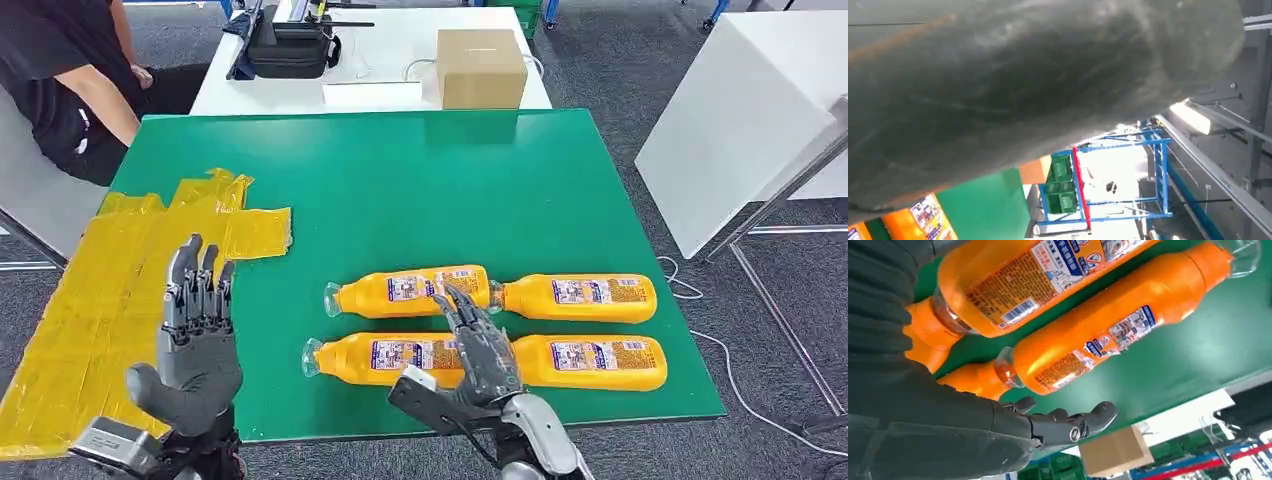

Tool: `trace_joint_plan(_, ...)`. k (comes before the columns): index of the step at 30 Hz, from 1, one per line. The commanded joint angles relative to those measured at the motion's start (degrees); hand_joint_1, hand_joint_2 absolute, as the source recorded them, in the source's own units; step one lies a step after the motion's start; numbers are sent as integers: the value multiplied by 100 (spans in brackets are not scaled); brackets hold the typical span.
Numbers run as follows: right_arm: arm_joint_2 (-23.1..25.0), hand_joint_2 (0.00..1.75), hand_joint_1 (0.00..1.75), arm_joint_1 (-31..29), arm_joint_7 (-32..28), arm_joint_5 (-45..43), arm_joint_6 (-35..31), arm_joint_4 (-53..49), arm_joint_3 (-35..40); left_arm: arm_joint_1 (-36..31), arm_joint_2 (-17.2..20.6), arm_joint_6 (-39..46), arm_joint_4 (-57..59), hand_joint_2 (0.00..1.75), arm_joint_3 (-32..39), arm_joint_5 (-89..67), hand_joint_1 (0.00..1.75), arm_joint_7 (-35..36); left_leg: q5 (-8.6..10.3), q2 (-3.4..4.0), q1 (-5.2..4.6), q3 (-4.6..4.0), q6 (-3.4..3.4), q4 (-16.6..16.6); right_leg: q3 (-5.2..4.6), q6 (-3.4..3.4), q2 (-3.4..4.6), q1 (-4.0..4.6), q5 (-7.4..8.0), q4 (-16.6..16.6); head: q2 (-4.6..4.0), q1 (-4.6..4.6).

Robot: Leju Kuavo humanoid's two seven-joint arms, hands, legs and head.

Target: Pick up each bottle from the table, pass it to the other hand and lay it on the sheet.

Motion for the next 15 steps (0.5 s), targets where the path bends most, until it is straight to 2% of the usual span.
trace_joint_plan(1, 57, 175, 0, -383, 25, -7, 40, 736, 36, -132, -20, -27, 134, 0, 89, 11, 0, 49, -7, 10, 6, 26, -11, -8, 25, -6, 2, 7, -3, -11, 0, 0)
trace_joint_plan(5, 35, 175, 0, -374, 36, -19, 51, 714, 47, -138, -22, -46, 147, 0, 96, -1, 0, 56, -4, 7, 4, 15, -8, -5, 15, -5, 1, 4, -1, -8, 0, 2)
trace_joint_plan(7, 49, 175, 0, -418, 44, -76, 86, 760, 41, -153, -30, -61, 153, 0, 98, -12, 0, 57, -10, 8, 7, 40, -16, -12, 39, -10, -2, 8, -7, -14, 0, 2)
trace_joint_plan(8, 65, 175, 0, -464, 47, -96, 105, 822, 46, -163, -34, -72, 155, 0, 100, -17, 0, 57, -4, 6, 4, 15, -8, -5, 15, -5, 1, 5, -1, -8, 0, 0)
trace_joint_plan(15, 86, 175, 0, -829, 6, -275, 384, 1293, 238, -236, -37, -124, 225, 0, 80, -13, 0, 64, -4, 13, 4, 24, -10, -8, 22, -6, 5, 5, 0, -10, 0, 0)
